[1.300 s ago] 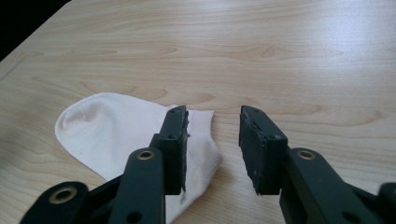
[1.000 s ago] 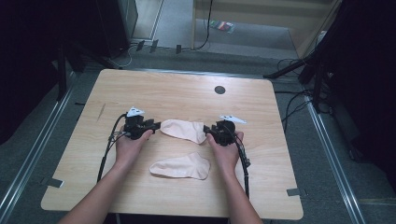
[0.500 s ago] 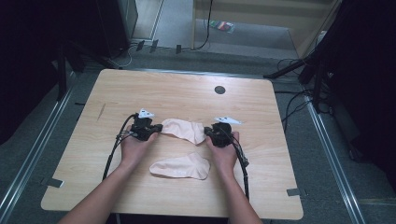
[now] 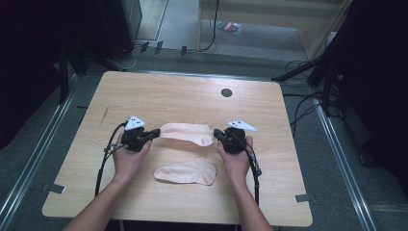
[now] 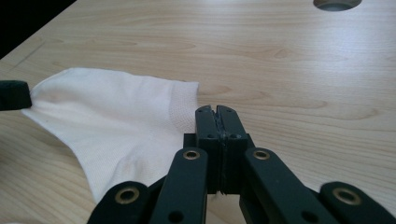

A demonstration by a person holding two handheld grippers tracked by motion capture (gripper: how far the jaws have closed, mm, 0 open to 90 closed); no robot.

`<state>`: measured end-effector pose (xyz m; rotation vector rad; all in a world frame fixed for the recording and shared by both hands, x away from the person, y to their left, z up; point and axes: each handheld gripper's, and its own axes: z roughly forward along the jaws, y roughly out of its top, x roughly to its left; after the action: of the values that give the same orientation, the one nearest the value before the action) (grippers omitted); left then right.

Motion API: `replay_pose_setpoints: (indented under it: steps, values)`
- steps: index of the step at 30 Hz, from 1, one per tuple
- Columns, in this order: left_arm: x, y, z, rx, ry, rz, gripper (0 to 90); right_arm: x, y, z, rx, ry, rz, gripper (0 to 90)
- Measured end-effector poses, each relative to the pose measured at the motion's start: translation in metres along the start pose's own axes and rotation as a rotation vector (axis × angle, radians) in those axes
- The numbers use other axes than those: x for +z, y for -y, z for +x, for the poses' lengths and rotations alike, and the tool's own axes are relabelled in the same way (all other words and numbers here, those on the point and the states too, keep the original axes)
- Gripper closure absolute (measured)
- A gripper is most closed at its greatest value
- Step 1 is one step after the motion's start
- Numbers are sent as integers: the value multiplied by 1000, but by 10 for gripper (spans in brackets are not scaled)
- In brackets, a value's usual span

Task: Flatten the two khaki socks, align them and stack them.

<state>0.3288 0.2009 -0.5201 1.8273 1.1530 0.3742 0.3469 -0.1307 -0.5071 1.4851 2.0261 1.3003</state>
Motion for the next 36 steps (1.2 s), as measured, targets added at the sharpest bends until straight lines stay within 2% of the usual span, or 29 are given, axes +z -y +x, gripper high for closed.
replay_pose_setpoints:
  steps: [4, 7, 8, 13, 18, 20, 22, 23, 24, 25, 27, 30, 31, 33, 36]
  values:
    - [-18, 6, -7, -4, 31, -25, 900, -13, 5, 3, -7, -4, -18, 900]
    - [-32, 13, -15, 12, 48, -40, 900, -23, 9, 5, -6, -21, -26, 900]
    - [-36, 16, -17, 5, 54, -44, 900, -27, 11, 6, 3, -35, -24, 900]
    - [-61, 30, -29, 26, 59, -72, 900, -40, 23, 15, -24, -65, -7, 900]
    - [-76, 40, -39, 64, 62, -67, 900, -53, 34, 21, -48, -83, 14, 900]
    - [-80, 43, -41, 72, 49, -66, 900, -60, 38, 22, -56, -72, 18, 900]
    - [-84, 47, -38, 56, 45, -65, 900, -67, 43, 19, -78, -15, 17, 900]
    - [-85, 49, -35, 33, 55, -60, 900, -70, 45, 15, -53, -19, 18, 900]
    - [-84, 50, -33, 20, 66, -51, 900, -72, 49, 10, -15, -59, 15, 900]
    - [-80, 53, -34, 17, 73, -34, 900, -73, 51, 9, -11, -70, 20, 900]
    - [-74, 57, -35, 15, 92, -17, 900, -72, 55, 9, -32, -62, 32, 900]
    - [-60, 54, -41, 6, 121, 0, 900, -68, 57, 7, -5, -74, 31, 900]
    - [-55, 52, -44, 16, 124, 11, 900, -68, 57, 7, -8, -73, 31, 900]
    - [-46, 48, -49, 42, 103, 18, 900, -67, 56, 7, -11, -69, 32, 900]
    - [-29, 42, -52, 35, 131, 51, 796, -66, 57, 5, -14, -70, 29, 900]
